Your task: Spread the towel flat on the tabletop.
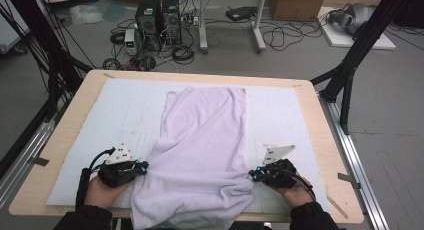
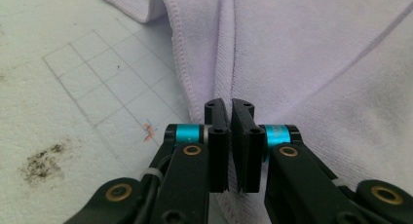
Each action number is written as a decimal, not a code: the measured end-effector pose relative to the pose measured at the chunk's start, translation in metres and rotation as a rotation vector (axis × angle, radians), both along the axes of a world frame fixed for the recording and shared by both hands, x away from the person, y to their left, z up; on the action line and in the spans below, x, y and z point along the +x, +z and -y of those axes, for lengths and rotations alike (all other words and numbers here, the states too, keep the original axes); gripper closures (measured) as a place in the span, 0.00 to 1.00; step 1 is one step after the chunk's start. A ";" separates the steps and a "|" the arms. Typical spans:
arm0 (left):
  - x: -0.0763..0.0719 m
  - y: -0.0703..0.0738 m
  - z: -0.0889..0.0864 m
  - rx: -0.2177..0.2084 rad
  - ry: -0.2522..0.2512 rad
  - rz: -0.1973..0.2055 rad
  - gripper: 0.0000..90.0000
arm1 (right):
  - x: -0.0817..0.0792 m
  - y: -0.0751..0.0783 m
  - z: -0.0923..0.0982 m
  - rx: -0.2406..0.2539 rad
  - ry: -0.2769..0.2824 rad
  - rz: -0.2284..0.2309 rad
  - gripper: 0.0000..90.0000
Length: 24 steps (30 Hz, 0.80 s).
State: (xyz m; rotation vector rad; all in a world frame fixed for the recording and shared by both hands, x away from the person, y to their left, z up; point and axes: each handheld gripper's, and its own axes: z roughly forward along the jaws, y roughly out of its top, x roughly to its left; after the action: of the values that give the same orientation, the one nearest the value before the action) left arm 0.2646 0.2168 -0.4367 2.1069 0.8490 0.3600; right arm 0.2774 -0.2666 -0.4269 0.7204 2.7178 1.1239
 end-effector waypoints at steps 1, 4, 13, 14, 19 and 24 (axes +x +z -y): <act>0.000 0.001 0.000 -0.026 -0.016 0.002 0.79 | -0.001 0.003 0.001 0.038 -0.006 0.016 0.87; 0.000 0.001 0.003 -0.038 -0.038 -0.017 0.63 | 0.003 0.007 -0.004 0.075 0.003 0.031 0.72; 0.004 -0.005 0.014 0.038 -0.059 -0.020 0.93 | 0.020 -0.012 -0.046 -0.008 0.138 -0.019 0.96; 0.004 -0.004 0.014 0.047 -0.041 -0.003 0.94 | 0.022 -0.010 -0.049 -0.026 0.139 -0.017 0.96; 0.018 0.009 0.009 0.022 0.043 0.056 0.94 | 0.040 0.014 -0.060 -0.028 0.069 0.083 0.96; 0.049 0.011 0.010 0.020 0.148 0.092 0.94 | 0.073 0.017 -0.065 -0.044 -0.030 0.103 0.96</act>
State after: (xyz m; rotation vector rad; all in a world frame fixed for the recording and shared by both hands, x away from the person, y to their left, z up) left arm 0.3140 0.2071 -0.4253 2.0340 0.9528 0.5417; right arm 0.3507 -0.2018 -0.4103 0.6749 2.6294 1.0601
